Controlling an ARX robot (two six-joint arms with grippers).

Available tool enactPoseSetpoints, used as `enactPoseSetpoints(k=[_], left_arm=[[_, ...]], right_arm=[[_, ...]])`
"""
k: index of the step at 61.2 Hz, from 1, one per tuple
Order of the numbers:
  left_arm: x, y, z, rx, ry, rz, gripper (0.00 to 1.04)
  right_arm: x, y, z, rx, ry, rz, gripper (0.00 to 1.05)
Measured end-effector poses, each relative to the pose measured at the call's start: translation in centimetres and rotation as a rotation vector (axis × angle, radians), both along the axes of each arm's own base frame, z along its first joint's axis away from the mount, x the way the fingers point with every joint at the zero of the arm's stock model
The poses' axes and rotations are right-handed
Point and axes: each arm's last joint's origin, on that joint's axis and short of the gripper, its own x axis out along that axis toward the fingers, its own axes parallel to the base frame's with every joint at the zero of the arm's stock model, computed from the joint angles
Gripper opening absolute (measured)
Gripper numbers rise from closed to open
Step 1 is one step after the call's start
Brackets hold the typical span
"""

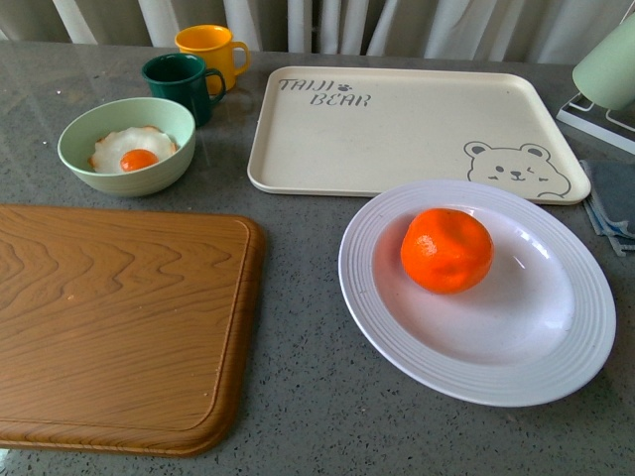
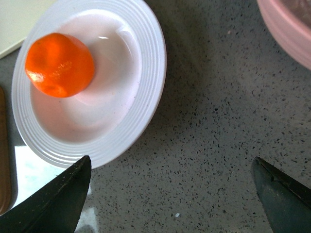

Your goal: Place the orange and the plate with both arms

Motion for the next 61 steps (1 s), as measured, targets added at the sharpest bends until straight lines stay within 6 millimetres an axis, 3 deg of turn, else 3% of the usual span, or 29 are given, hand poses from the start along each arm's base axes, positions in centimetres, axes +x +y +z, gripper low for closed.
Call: enactPoseSetpoints(k=[6,14,32,61], left_arm=[[0.0,0.0,0.0,0.0,0.0,0.0,0.96],[0.0,0.0,0.0,0.0,0.0,0.0,0.96],[0.0,0.0,0.0,0.0,0.0,0.0,0.96],[0.0,0.0,0.0,0.0,0.0,0.0,0.96]], right_arm=[[1.1,-0.3,-1.9,0.003,0.043,0.0,0.96],[2.3,-0.6,-2.9,0.021,0.042,0.02,0.96],[5.0,0.9,-3.7,0.046,0.01,0.103,0.96],[7.4,2.4,-5.5,0.062,0.054,0.09,0.96]])
